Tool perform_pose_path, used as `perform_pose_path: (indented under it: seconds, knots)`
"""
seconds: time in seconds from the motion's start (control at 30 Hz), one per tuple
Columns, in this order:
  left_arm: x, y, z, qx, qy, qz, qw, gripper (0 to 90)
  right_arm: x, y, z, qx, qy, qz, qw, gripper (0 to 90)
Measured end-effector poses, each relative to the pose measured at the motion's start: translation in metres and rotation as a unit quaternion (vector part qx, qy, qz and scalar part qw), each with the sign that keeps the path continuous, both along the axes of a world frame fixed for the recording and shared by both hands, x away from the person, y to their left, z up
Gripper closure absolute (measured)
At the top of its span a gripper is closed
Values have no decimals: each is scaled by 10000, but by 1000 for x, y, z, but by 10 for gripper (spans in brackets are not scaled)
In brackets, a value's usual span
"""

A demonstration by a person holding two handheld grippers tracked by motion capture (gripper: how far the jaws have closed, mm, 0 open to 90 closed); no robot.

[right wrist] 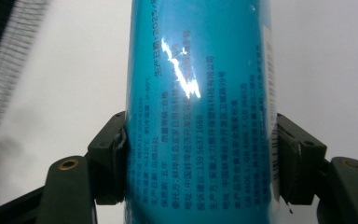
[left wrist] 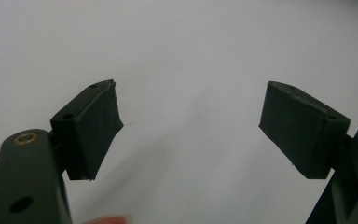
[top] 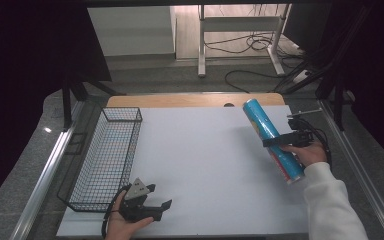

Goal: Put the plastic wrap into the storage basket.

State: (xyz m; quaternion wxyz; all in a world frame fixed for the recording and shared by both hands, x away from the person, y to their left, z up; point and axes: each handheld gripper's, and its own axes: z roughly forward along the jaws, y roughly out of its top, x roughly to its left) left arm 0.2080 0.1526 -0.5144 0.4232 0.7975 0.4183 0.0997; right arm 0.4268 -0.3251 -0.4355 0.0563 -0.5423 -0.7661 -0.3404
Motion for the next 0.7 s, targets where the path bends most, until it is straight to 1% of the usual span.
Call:
perform_pose_path:
  seconds: [0.03, 0.07, 0.1, 0.17, 0.2, 0.23, 0.27, 0.33, 0.4, 0.43, 0.47, 0.53, 0.57, 0.67, 0.7]
  knots:
    - [0, 0, 0, -19, 9, 4, 10000, 198, -7, 3, 3, 47, -84, 66, 9999, 321]
    - [0, 0, 0, -19, 9, 4, 10000, 198, -7, 3, 3, 47, -84, 66, 9999, 321]
    - [1, 0, 1, -43, 26, -1, 10000, 198, -14, 7, 5, 88, -162, 151, 9997, 321]
    - [1, -1, 1, -56, 25, 9, 10000, 197, -17, 9, 6, 104, -194, 192, 9996, 321]
    - [1, -1, 2, -63, 21, 15, 10000, 196, -24, 13, 7, 168, -232, 318, 9991, 321]
    - [2, -1, 3, -89, 7, 29, 10000, 196, -24, 13, 7, 168, -232, 318, 9991, 321]
    - [2, -2, 4, -106, -19, 45, 9999, 196, -31, 18, 8, 222, -318, 464, 9982, 321]
    - [2, -2, 5, -132, -21, 44, 9999, 196, -37, 22, 8, 272, -323, 541, 9976, 320]
    - [2, -2, 5, -142, -22, 45, 9999, 195, -42, 26, 6, 333, -361, 626, 9968, 321]
    - [2, -2, 5, -142, -22, 45, 9999, 195, -42, 26, 6, 333, -361, 626, 9968, 321]
    - [2, -2, 6, -149, -18, 43, 9999, 195, -43, 28, 5, 340, -412, 682, 9962, 321]
    - [2, -2, 6, -154, -31, 64, 9999, 194, -47, 32, 4, 371, -405, 727, 9958, 320]
    - [3, -3, 7, -163, -38, 79, 9998, 192, -51, 37, 3, 378, -449, 768, 9953, 320]
    - [3, -3, 8, -178, -47, 88, 9998, 191, -53, 39, 2, 400, -476, 783, 9950, 321]
    - [4, -3, 9, -195, -43, 105, 9997, 189, -55, 42, 0, 446, -478, 812, 9946, 321]
